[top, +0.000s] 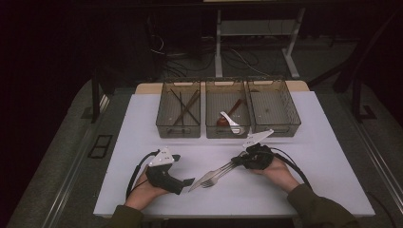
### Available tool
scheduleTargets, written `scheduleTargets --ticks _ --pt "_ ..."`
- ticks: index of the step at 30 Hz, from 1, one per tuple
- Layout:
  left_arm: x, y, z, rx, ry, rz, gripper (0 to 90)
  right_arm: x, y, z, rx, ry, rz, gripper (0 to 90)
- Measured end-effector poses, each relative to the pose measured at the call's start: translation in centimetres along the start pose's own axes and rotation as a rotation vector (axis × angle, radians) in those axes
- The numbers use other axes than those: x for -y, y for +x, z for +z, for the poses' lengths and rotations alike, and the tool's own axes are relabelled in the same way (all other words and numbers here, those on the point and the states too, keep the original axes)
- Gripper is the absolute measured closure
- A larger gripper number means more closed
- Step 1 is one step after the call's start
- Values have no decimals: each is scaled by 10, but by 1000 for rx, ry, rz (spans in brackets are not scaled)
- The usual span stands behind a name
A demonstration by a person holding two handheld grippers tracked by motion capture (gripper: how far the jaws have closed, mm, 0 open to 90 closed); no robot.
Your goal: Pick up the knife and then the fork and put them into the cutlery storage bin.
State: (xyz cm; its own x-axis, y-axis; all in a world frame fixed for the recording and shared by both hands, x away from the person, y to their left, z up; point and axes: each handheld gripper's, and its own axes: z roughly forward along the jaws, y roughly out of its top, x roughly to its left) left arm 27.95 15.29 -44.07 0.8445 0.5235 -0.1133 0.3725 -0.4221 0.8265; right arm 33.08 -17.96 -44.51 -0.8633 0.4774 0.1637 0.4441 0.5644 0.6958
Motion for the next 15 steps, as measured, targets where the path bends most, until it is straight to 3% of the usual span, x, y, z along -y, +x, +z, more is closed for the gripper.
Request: scheduleTargets --ticks 15 --pt "0 0 0 3 4 2 0 -2 9 7 15 4 -57 898"
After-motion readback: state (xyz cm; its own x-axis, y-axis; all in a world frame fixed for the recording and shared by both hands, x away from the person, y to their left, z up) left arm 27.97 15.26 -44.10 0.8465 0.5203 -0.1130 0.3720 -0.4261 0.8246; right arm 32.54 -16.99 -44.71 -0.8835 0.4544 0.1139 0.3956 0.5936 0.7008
